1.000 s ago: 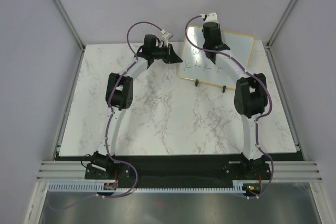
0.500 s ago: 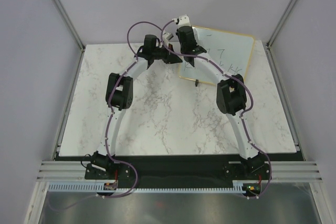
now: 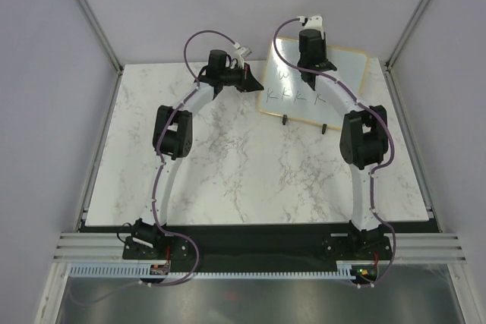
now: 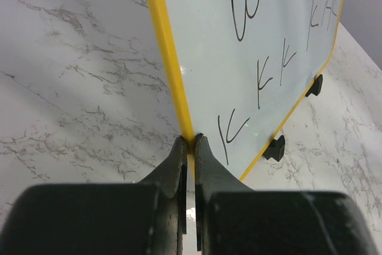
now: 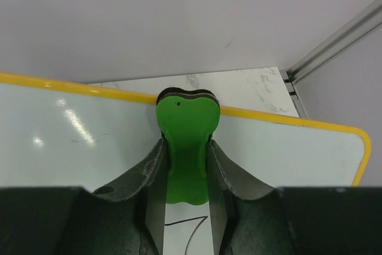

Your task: Erase the whiteboard

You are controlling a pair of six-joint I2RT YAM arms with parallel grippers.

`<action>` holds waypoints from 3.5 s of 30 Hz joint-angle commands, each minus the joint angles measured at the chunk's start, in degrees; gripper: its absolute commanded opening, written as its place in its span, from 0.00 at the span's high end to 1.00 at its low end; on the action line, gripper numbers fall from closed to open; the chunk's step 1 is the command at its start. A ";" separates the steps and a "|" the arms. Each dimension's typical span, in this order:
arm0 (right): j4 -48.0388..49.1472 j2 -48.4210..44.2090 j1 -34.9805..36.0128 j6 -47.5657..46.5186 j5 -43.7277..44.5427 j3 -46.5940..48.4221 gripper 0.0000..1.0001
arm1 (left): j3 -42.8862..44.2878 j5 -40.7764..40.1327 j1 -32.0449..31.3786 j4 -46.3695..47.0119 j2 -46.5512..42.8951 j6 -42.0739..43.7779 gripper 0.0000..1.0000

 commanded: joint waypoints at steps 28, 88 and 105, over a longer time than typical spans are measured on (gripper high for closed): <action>-3.53 7.64 2.46 2.60 3.10 12.38 1.00 | 0.25 -2.78 -0.53 -2.22 -3.06 7.23 0.98; -8.80 16.50 3.50 -2.05 -12.18 26.87 1.00 | -0.28 -3.48 -1.23 -3.54 -4.64 9.17 0.98; 3.24 -1.50 7.64 4.00 -2.70 -11.35 1.00 | -1.59 -3.48 -1.23 -3.89 -5.70 10.66 0.98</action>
